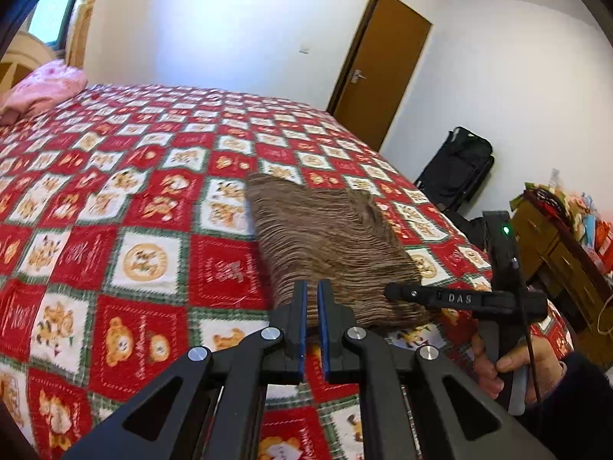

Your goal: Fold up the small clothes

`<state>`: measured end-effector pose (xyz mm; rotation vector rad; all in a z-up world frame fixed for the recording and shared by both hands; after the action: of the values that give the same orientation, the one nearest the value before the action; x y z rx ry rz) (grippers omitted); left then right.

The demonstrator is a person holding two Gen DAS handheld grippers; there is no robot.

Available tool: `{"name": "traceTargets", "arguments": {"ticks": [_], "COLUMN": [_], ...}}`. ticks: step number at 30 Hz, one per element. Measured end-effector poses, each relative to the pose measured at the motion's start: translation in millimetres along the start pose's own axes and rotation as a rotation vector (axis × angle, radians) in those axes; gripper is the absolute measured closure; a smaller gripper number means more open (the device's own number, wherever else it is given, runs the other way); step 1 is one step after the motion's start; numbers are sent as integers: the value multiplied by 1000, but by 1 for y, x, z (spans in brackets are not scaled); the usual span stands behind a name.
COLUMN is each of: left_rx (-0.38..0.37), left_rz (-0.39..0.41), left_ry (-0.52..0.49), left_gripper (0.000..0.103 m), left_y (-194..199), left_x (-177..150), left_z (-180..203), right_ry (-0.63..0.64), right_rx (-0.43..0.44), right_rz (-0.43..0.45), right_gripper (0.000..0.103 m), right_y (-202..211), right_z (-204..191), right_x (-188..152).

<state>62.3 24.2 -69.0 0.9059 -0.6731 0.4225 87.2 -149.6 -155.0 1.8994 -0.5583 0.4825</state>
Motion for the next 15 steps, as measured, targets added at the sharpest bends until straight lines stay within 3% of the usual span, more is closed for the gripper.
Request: {"name": "traceTargets", "arguments": {"ticks": [3, 6, 10, 15], "left_rx": [4, 4, 18, 21], "left_rz": [-20, -25, -18, -22], "left_ry": [48, 72, 46, -4], "left_gripper": [98, 98, 98, 98], "left_y": [-3, -5, -4, -11], "left_x": [0, 3, 10, 17], "left_z": [-12, -17, -15, -6], "right_ry": [20, 58, 107, 169], "right_rx": [-19, -46, -51, -88], "right_rz": [-8, -34, -47, -3], "right_gripper": [53, 90, 93, 93], "right_y": [1, -2, 5, 40], "right_z": [-5, -7, -5, -7], "right_x": [-4, -8, -3, 13]}}
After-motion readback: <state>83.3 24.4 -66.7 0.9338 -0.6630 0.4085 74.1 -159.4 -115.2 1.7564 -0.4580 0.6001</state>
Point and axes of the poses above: each gripper's, at about its wrist camera, not at the fingertips, and y roughly against the way its jaws point, z to its right, x to its top, the point moved 9 cm from there along -y, roughly the way its jaws point, and after that the axes turned 11 degrees about y, right-handed, at the moved point
